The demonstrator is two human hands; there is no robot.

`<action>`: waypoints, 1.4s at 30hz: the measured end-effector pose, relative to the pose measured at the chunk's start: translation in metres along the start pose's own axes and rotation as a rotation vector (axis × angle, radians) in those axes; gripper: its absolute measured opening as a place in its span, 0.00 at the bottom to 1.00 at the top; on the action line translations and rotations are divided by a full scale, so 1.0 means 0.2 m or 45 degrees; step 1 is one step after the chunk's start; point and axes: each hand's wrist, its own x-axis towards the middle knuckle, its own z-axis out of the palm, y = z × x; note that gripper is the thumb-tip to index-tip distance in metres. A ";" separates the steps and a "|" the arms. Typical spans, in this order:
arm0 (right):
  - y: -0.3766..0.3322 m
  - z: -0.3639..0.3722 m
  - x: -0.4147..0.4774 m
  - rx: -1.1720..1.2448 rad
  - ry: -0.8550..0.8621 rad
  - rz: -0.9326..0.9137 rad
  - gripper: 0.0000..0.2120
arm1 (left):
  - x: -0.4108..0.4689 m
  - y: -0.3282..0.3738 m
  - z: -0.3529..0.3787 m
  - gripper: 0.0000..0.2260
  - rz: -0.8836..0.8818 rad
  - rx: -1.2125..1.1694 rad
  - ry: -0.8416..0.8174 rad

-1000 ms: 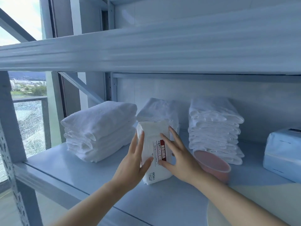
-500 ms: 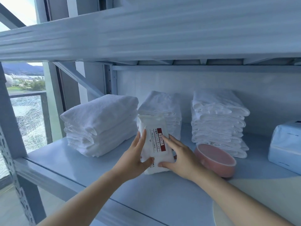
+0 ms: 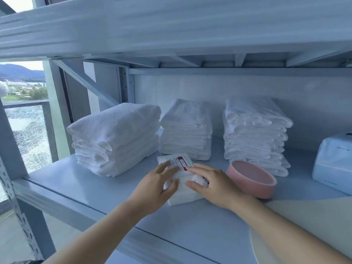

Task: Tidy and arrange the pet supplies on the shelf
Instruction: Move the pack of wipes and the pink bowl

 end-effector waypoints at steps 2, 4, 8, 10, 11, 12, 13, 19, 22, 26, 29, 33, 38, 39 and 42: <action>0.00 0.00 0.00 -0.013 0.003 0.000 0.26 | 0.00 0.00 -0.02 0.19 0.015 0.012 -0.035; -0.01 -0.01 0.00 -0.046 0.011 -0.008 0.26 | 0.01 0.00 -0.04 0.19 0.035 0.024 -0.098; -0.02 -0.09 -0.04 -0.094 0.099 -0.073 0.18 | 0.04 0.00 -0.10 0.16 0.132 0.106 -0.123; 0.00 -0.16 -0.08 -0.131 0.152 -0.066 0.16 | 0.07 0.03 -0.11 0.15 0.178 0.155 -0.095; 0.02 -0.21 -0.10 -0.156 0.184 -0.053 0.16 | 0.08 0.06 -0.11 0.13 0.192 0.170 -0.070; 0.05 -0.25 -0.13 -0.184 0.218 -0.035 0.15 | 0.10 0.10 -0.11 0.12 0.204 0.176 -0.040; 0.07 -0.29 -0.15 -0.210 0.245 -0.011 0.15 | 0.12 0.13 -0.09 0.12 0.216 0.168 -0.015; 0.26 -0.46 -0.35 -0.322 0.230 0.127 0.18 | 0.25 0.40 0.10 0.13 0.306 0.129 -0.094; 0.34 -0.48 -0.40 -0.371 0.172 0.188 0.23 | 0.30 0.50 0.21 0.15 0.375 0.131 -0.166; 0.41 -0.50 -0.44 -0.423 0.125 0.207 0.27 | 0.37 0.56 0.34 0.23 0.393 0.224 -0.240; 0.46 -0.51 -0.46 -0.432 0.079 0.191 0.27 | 0.39 0.57 0.38 0.27 0.403 0.307 -0.279; 0.51 -0.51 -0.47 -0.410 0.081 0.142 0.24 | 0.41 0.58 0.41 0.26 0.373 0.342 -0.295; 0.54 -0.51 -0.45 -0.405 0.127 0.063 0.22 | 0.39 0.63 0.42 0.28 0.298 0.341 -0.252; 0.54 -0.51 -0.45 -0.404 0.133 0.047 0.21 | 0.39 0.64 0.43 0.28 0.280 0.347 -0.238; 0.54 -0.52 -0.44 -0.388 0.147 0.001 0.19 | 0.39 0.67 0.44 0.24 0.259 0.364 -0.185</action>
